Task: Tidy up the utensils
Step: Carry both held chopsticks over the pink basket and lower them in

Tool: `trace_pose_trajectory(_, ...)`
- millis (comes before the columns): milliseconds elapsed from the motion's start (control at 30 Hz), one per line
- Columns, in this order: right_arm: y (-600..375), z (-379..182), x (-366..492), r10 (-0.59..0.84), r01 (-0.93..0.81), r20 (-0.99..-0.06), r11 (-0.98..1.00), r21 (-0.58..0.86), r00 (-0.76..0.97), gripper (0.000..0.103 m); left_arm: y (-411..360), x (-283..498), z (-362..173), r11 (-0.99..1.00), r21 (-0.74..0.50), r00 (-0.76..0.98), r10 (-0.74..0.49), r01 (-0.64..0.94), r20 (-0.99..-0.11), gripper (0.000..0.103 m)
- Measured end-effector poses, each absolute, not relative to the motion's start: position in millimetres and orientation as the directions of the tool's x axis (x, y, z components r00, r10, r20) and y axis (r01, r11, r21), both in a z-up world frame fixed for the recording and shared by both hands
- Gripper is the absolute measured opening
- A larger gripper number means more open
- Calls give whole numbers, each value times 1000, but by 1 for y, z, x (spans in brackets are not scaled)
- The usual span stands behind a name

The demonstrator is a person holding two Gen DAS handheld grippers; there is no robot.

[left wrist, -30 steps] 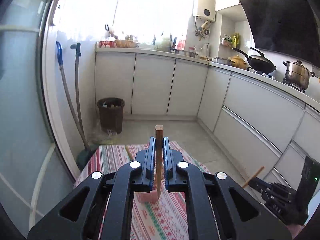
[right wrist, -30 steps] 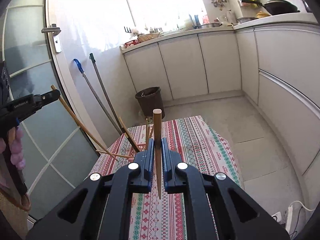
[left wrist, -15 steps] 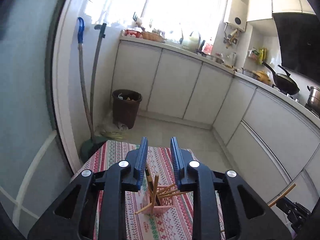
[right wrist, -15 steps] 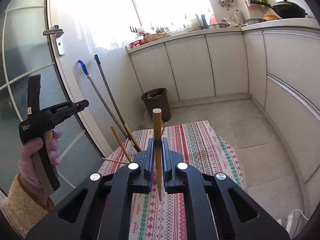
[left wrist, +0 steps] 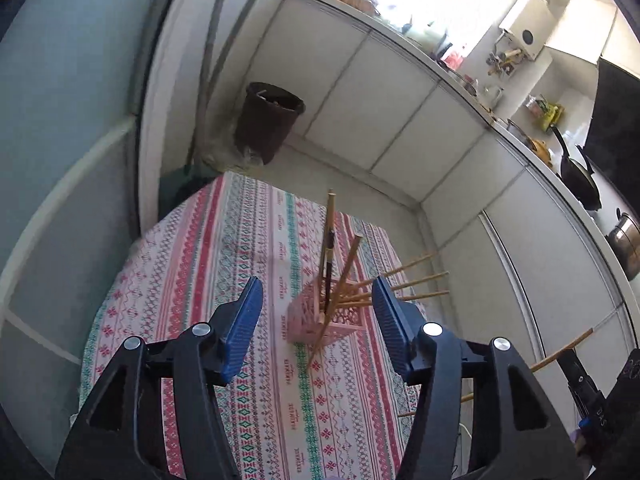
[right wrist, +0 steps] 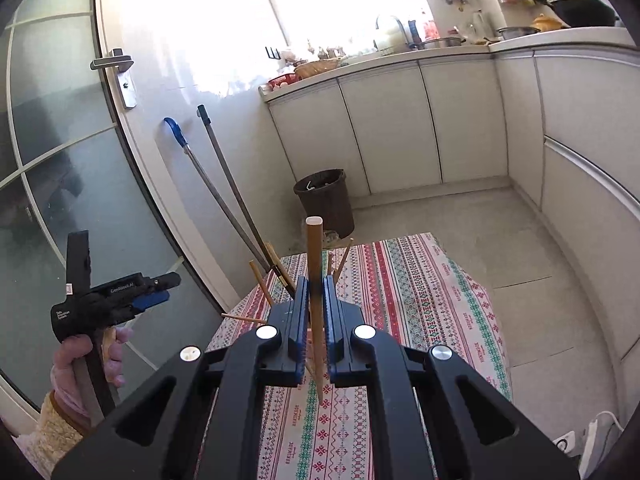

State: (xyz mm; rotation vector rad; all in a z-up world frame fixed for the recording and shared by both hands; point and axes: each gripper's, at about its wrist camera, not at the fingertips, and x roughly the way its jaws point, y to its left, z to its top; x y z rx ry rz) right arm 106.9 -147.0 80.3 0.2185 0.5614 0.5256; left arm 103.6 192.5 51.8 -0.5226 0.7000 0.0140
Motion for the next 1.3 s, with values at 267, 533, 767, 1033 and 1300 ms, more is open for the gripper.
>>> trace_pose_trajectory(267, -158, 70, 116, 523, -396, -461, 850, 347, 717, 8, 145, 179, 44, 946, -292, 684, -119, -143, -720, 54)
trace_pose_trajectory(533, -173, 58, 129, 517, -373, -474, 852, 369, 713, 7, 125, 223, 9, 957, -232, 633, -71, -175, -771, 7)
trace_pose_trajectory(767, -183, 60, 126, 521, -364, -457, 846, 390, 721, 8, 106, 166, 33, 970, -230, 699, -112, -77, -706, 7)
trace_pose_trajectory(1033, -187, 71, 111, 537, -373, -424, 832, 411, 730, 8, 99, 112, 99, 980, -199, 787, -111, -15, -607, 7)
trace_pose_trajectory(1300, -185, 82, 102, 541, -386, -411, 830, 403, 734, 8, 98, 122, 152, 986, -163, 858, -54, -35, -510, 7)
